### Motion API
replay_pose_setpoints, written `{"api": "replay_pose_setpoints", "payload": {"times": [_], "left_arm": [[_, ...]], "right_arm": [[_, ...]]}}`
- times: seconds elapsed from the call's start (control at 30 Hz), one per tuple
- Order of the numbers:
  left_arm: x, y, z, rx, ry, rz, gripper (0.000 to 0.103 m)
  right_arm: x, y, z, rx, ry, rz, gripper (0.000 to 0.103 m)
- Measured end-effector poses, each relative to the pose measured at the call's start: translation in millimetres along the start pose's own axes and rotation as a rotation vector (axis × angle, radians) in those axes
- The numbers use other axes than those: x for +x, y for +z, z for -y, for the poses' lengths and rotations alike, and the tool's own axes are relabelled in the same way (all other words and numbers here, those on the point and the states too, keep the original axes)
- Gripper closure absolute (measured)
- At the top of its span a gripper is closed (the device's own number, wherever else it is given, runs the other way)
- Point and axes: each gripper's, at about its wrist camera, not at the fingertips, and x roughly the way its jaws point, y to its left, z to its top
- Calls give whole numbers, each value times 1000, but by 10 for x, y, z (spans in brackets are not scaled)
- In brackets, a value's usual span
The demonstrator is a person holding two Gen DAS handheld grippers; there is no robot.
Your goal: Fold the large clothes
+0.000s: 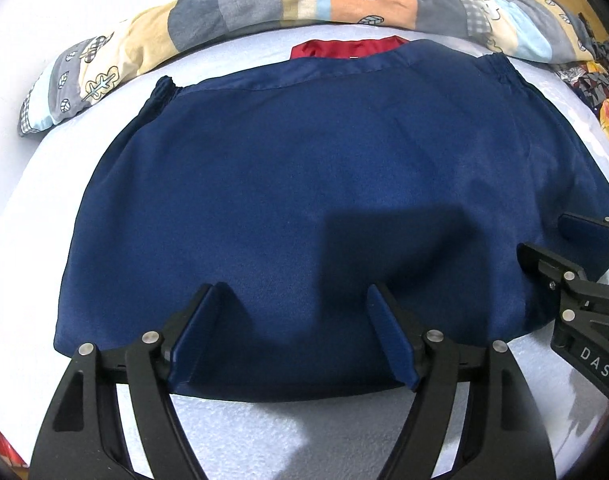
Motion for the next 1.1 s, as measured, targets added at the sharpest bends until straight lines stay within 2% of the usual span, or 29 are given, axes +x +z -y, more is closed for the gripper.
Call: {"api": "replay_pose_setpoints", "payload": {"times": [0.1,0.17,0.27,0.33,0.4,0.43,0.53,0.6,0.77,0.93,1.1], "left_arm": [[-47,32,-45,-7,15,23,26],[-84,56,-148,-37,54,49,26],[-21,47,-370,-108,82,24,26],[72,21,-523,-156,86,-20,25],[103,11,-592,-185,80,-30,23],[102,9,-581,-177,87,-30,22],[54,20,-484,-143,110,-8,23],[-1,45,-426,-133,97,15,23],[-190,102,-215,-43,155,113,23],[-286,135,-89,32,179,179,23],[-286,149,-77,45,170,183,23]], "right_arm": [[-21,13,16,13,7,-2,49],[-110,48,78,56,45,36,49],[-227,117,181,99,43,91,47],[-164,128,276,123,35,61,47],[-26,103,437,203,77,-8,47],[57,79,516,249,112,-50,47],[59,82,572,281,133,-58,47],[-23,89,543,283,118,-32,47],[-302,118,320,201,124,77,47],[-289,120,242,165,120,68,47],[-274,107,257,163,116,63,47]]}}
